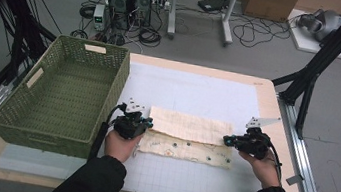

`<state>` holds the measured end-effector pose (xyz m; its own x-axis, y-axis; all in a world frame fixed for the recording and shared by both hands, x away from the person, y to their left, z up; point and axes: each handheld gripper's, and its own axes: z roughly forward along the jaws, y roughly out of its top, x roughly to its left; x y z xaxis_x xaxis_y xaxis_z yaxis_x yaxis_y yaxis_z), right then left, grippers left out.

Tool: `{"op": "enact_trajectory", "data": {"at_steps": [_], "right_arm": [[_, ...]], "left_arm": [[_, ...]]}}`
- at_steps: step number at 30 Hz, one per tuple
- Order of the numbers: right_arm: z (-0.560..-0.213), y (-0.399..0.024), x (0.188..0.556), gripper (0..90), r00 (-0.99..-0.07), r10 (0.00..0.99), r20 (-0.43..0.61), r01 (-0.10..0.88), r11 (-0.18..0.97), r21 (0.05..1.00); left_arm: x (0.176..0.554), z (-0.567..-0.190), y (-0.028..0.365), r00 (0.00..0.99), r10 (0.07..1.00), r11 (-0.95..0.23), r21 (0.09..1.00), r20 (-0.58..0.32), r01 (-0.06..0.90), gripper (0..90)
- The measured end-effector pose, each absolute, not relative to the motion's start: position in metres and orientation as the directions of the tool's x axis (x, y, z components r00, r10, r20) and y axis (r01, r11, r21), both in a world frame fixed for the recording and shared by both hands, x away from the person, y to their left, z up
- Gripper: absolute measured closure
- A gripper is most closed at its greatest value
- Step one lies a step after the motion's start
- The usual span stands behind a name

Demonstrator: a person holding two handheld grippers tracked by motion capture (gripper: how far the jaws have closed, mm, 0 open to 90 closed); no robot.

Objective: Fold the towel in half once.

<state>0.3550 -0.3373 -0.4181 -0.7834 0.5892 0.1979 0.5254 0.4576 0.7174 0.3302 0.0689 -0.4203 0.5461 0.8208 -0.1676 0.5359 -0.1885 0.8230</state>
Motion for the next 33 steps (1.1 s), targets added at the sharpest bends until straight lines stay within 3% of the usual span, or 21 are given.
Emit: {"op": "enact_trajectory", "data": {"at_steps": [10,24,26,30,33], "right_arm": [[-0.406,-0.341,0.331,88.1,-0.802,0.568,0.186,0.486,0.44,0.755],[-0.437,-0.338,0.308,88.0,-0.811,0.549,0.205,0.522,0.517,0.678],[-0.435,-0.338,0.308,84.0,-0.813,0.544,0.208,0.517,0.51,0.688],[-0.427,-0.341,0.308,77.3,-0.804,0.551,0.223,0.51,0.447,0.735],[-0.425,-0.34,0.312,76.6,-0.797,0.56,0.226,0.51,0.424,0.749]], "left_arm": [[0.308,-0.416,0.076,0.575,0.803,-0.21,0.828,-0.157,0.519,89.3],[0.286,-0.438,0.079,0.607,0.783,-0.311,0.762,-0.133,0.568,89.3],[0.286,-0.436,0.081,0.614,0.777,-0.306,0.768,-0.141,0.563,88.9],[0.289,-0.427,0.083,0.6,0.785,-0.265,0.793,-0.154,0.549,73.6],[0.292,-0.427,0.079,0.609,0.781,-0.282,0.793,-0.137,0.54,77.2]]}}
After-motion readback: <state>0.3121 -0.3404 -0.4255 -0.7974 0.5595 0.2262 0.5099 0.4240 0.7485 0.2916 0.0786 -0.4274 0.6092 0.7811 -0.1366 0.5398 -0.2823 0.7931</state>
